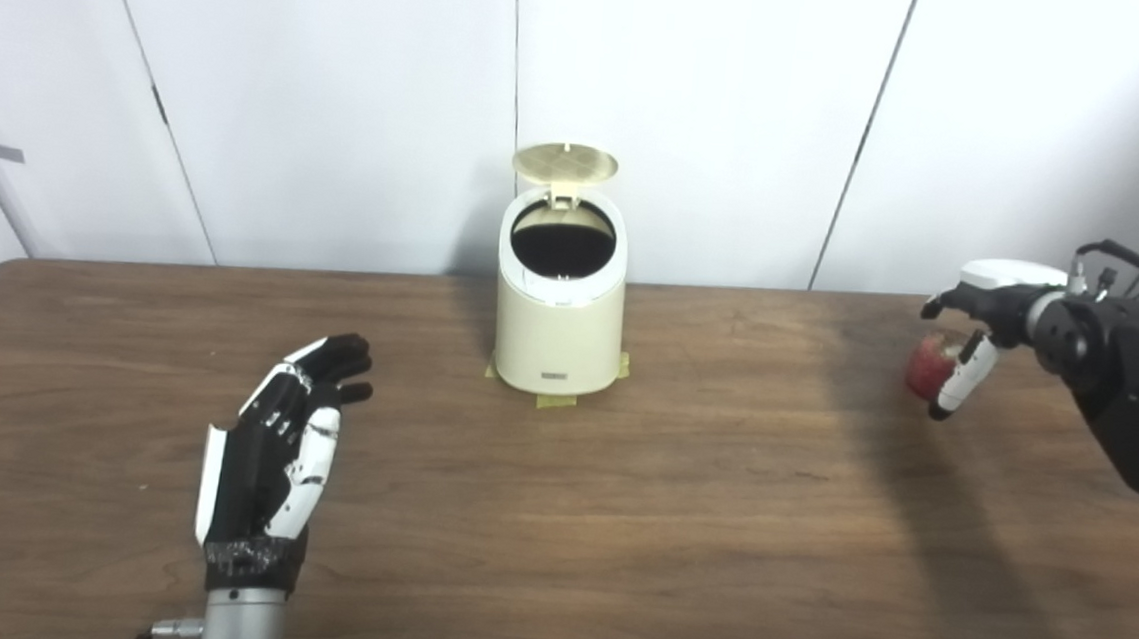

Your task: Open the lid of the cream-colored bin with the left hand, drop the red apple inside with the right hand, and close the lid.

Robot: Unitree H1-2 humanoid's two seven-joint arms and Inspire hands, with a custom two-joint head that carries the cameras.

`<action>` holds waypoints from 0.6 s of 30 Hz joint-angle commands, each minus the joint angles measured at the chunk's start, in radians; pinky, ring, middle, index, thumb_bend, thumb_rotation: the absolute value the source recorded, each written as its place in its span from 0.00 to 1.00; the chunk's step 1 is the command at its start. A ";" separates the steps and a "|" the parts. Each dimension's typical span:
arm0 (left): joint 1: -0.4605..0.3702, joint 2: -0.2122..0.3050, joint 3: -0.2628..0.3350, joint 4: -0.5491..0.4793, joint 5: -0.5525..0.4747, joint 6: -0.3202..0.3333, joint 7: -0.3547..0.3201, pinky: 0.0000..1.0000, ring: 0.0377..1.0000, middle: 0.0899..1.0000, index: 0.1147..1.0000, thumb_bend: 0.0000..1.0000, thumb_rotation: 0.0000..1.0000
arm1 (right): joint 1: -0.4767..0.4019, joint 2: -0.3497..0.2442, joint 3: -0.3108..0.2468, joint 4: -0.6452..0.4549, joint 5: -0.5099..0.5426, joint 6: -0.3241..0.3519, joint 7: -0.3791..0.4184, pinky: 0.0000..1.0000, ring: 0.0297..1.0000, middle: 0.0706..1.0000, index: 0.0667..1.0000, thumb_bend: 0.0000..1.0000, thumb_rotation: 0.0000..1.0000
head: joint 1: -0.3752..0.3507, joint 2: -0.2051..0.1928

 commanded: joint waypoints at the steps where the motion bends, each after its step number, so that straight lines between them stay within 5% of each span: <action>1: -0.017 -0.011 0.002 -0.037 0.008 -0.028 0.008 0.71 0.76 0.75 0.70 0.16 0.48 | -0.040 -0.011 -0.029 -0.025 0.013 0.039 -0.015 0.71 0.89 0.96 0.88 0.98 0.27 | 0.000 0.001; 18: -0.010 -0.018 -0.003 -0.062 0.011 -0.021 0.013 0.70 0.75 0.74 0.68 0.16 0.44 | -0.055 0.013 -0.010 0.106 0.047 0.032 -0.054 0.66 0.87 0.96 0.88 0.98 0.24 | 0.010 0.013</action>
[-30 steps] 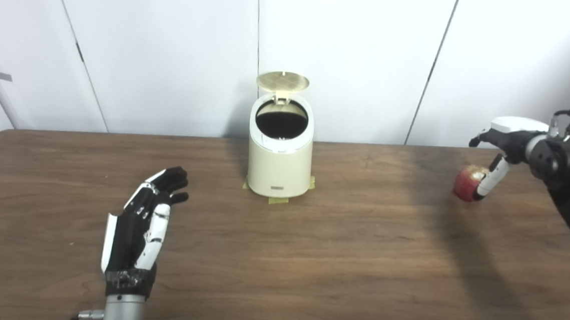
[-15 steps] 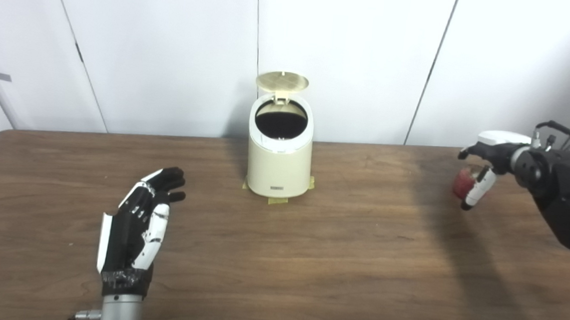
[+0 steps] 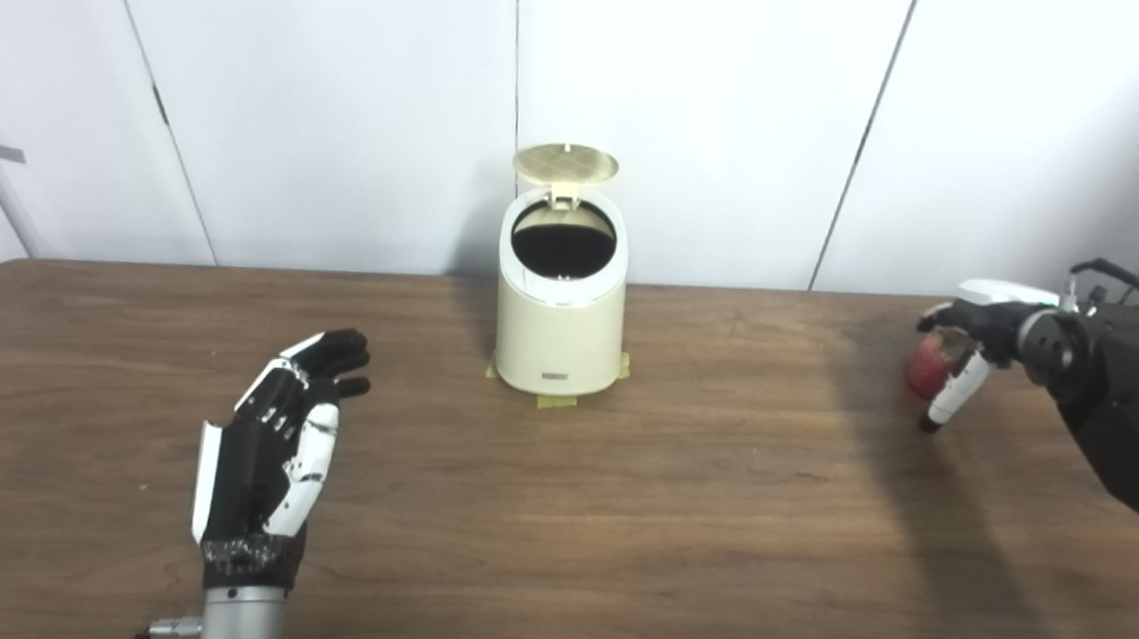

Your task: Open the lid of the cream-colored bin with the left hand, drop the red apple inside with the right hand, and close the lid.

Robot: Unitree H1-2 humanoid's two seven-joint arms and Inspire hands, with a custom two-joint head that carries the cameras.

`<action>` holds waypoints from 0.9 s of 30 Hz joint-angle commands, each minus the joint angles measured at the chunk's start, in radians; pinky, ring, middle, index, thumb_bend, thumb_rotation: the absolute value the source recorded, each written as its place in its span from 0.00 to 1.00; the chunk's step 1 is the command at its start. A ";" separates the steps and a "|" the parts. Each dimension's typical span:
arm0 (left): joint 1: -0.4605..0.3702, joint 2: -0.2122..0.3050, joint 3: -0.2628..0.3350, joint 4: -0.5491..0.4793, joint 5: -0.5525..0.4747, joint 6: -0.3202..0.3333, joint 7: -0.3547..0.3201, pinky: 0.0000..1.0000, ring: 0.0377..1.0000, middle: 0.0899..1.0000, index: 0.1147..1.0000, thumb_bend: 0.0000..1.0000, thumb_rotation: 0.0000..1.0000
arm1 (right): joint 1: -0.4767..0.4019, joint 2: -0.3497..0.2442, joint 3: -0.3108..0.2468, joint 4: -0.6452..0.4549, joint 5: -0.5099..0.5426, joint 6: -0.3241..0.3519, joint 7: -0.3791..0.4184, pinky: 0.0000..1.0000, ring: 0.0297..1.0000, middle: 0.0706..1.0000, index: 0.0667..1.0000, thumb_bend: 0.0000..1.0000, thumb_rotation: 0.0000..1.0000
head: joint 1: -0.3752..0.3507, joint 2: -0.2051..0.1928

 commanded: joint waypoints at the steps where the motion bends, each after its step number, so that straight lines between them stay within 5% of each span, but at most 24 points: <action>1: -0.010 -0.012 -0.002 -0.039 0.008 -0.021 0.005 0.70 0.75 0.74 0.69 0.16 0.44 | -0.059 -0.014 -0.008 0.007 0.010 0.010 -0.015 0.67 0.88 0.97 0.88 0.98 0.23 | 0.000 0.002; 6: -0.010 -0.016 -0.002 -0.046 0.015 -0.019 0.009 0.70 0.75 0.74 0.69 0.15 0.44 | -0.073 -0.012 0.026 0.048 -0.008 0.013 -0.001 0.66 0.90 1.00 0.87 0.98 0.22 | 0.003 0.003; 10: -0.011 -0.013 -0.004 -0.049 0.021 -0.022 0.008 0.71 0.75 0.74 0.69 0.15 0.45 | -0.078 -0.008 0.044 0.095 -0.006 -0.007 -0.035 0.56 0.82 0.95 0.86 0.96 0.22 | 0.006 0.004; 18: -0.009 -0.015 -0.002 -0.053 0.036 -0.018 0.011 0.70 0.75 0.74 0.70 0.16 0.48 | -0.062 -0.003 0.049 0.093 0.009 -0.038 -0.095 0.62 0.83 0.94 0.85 0.92 0.18 | 0.007 0.005; 23: -0.007 -0.014 -0.004 -0.054 0.039 -0.023 0.008 0.69 0.76 0.74 0.70 0.16 0.51 | -0.035 -0.009 0.029 0.085 0.027 -0.141 -0.234 0.63 0.79 0.87 0.81 0.92 0.12 | 0.005 0.005; 27: -0.007 -0.012 -0.003 -0.052 0.028 -0.022 0.005 0.70 0.76 0.75 0.70 0.17 0.48 | -0.014 0.002 -0.007 0.092 0.053 -0.217 -0.369 0.55 0.66 0.76 0.73 0.85 0.01 | 0.006 0.008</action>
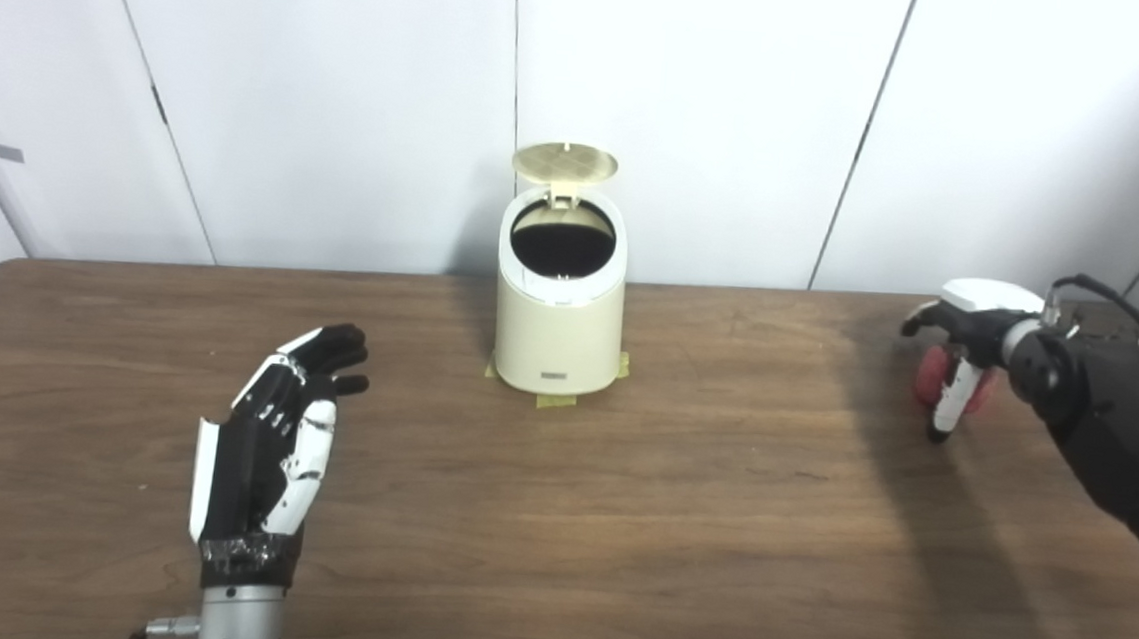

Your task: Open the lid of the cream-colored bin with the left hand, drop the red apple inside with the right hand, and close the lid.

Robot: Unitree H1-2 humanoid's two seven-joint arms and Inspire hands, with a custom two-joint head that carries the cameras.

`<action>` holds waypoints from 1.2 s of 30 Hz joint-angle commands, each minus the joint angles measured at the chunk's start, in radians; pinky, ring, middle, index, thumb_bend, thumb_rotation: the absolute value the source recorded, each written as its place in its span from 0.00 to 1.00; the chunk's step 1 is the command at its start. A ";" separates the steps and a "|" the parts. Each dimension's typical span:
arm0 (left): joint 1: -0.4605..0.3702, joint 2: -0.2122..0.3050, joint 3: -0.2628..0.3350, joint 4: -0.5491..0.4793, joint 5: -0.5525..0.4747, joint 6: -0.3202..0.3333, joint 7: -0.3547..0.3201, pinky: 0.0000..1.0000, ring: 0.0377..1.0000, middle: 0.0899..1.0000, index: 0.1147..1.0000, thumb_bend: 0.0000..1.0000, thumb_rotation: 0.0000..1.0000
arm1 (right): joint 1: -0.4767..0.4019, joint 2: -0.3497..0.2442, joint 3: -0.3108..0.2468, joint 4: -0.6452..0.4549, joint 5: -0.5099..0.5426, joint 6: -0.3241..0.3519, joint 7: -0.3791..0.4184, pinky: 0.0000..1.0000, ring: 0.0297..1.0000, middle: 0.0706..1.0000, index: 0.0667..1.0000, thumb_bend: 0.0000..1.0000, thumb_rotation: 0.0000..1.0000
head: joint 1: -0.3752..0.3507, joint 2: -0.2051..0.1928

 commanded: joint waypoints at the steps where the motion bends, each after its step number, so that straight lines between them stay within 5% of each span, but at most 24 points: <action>1: -0.008 -0.006 -0.002 -0.037 -0.002 -0.024 0.001 0.70 0.76 0.75 0.70 0.17 0.48 | -0.035 -0.013 -0.015 0.011 -0.003 -0.045 -0.110 0.53 0.63 0.73 0.70 0.83 0.00 | -0.002 0.000; 3: -0.009 -0.006 0.000 -0.037 0.001 -0.022 0.003 0.70 0.76 0.74 0.70 0.17 0.48 | -0.040 -0.011 0.018 0.030 -0.062 -0.049 -0.187 0.50 0.57 0.64 0.54 0.64 0.07 | -0.002 0.000; 5: -0.008 -0.006 -0.001 -0.038 0.004 -0.019 0.004 0.70 0.76 0.74 0.70 0.17 0.48 | -0.039 0.000 0.030 0.027 -0.094 -0.016 -0.230 0.48 0.53 0.54 0.44 0.55 0.01 | -0.002 -0.001; 10: -0.008 -0.006 -0.001 -0.039 0.012 -0.017 0.005 0.69 0.75 0.74 0.69 0.17 0.50 | -0.030 0.010 0.014 0.013 -0.093 0.010 -0.248 0.43 0.43 0.49 0.43 0.52 0.00 | -0.005 0.000; 24: -0.009 -0.008 -0.004 -0.038 0.009 -0.017 0.003 0.70 0.75 0.74 0.69 0.16 0.48 | -0.038 0.012 0.010 0.053 -0.081 0.013 -0.255 0.45 0.43 0.49 0.43 0.52 0.00 | -0.007 -0.001; 30: -0.010 -0.004 -0.005 -0.038 0.006 -0.017 -0.002 0.70 0.76 0.75 0.69 0.17 0.49 | 0.001 -0.010 0.005 -0.113 -0.086 -0.012 -0.227 0.39 0.41 0.48 0.46 0.52 0.00 | -0.010 0.000; 36: -0.011 -0.010 -0.005 -0.031 0.012 -0.012 0.004 0.70 0.76 0.74 0.69 0.18 0.50 | 0.066 -0.023 -0.035 -0.505 -0.039 -0.059 -0.102 0.35 0.42 0.51 0.44 0.52 0.00 | -0.008 0.000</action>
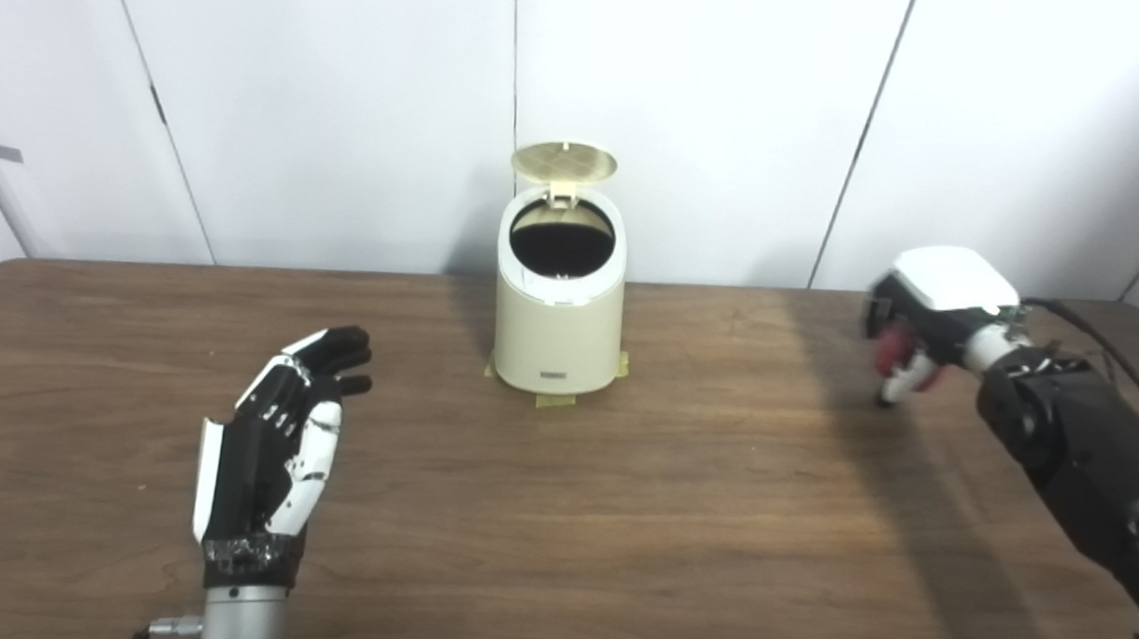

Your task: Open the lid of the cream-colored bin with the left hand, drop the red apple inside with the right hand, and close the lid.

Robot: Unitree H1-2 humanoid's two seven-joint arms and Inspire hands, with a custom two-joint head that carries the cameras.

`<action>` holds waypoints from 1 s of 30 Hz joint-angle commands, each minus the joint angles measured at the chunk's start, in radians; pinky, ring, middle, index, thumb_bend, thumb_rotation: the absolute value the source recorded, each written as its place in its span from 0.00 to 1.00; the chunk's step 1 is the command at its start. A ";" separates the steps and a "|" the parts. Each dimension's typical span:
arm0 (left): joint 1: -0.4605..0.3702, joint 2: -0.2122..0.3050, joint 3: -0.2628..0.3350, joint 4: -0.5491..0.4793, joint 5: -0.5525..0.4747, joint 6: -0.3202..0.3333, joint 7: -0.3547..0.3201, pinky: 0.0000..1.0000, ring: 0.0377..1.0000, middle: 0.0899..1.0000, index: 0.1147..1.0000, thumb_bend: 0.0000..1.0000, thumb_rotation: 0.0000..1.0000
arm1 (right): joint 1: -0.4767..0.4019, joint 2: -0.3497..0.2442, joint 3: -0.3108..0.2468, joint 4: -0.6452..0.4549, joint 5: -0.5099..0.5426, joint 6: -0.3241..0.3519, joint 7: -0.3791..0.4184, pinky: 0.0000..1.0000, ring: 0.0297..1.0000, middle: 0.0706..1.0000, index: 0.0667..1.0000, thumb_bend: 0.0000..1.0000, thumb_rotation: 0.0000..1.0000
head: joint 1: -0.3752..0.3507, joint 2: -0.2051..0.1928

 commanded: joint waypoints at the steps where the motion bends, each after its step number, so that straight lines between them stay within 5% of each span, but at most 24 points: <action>1: -0.012 -0.007 -0.004 -0.028 0.007 -0.016 0.002 0.69 0.76 0.74 0.69 0.18 0.50 | -0.050 -0.018 -0.038 -0.115 0.020 -0.035 0.002 0.35 0.42 0.52 0.43 0.51 0.00 | 0.000 0.001; 8: -0.016 -0.001 -0.008 -0.013 0.022 -0.017 0.000 0.71 0.77 0.76 0.71 0.17 0.53 | -0.062 0.077 -0.056 -0.405 0.013 -0.047 0.100 0.43 0.43 0.52 0.42 0.51 0.00 | 0.000 0.000; 17: -0.020 -0.005 -0.010 -0.005 0.059 -0.001 0.007 0.70 0.76 0.75 0.71 0.19 0.60 | -0.121 0.208 -0.066 -0.465 0.027 -0.127 0.128 0.37 0.42 0.53 0.42 0.51 0.00 | 0.005 -0.004; 24: -0.026 -0.002 -0.015 0.014 0.085 -0.016 0.008 0.72 0.77 0.76 0.71 0.19 0.64 | -0.154 0.295 -0.063 -0.341 -0.009 -0.261 -0.024 0.34 0.40 0.53 0.42 0.51 0.00 | 0.009 -0.007; 30: -0.027 -0.004 -0.019 0.023 0.097 -0.022 0.010 0.71 0.76 0.75 0.70 0.20 0.63 | -0.207 0.351 -0.039 -0.132 -0.069 -0.413 -0.224 0.35 0.42 0.52 0.41 0.51 0.00 | 0.011 -0.010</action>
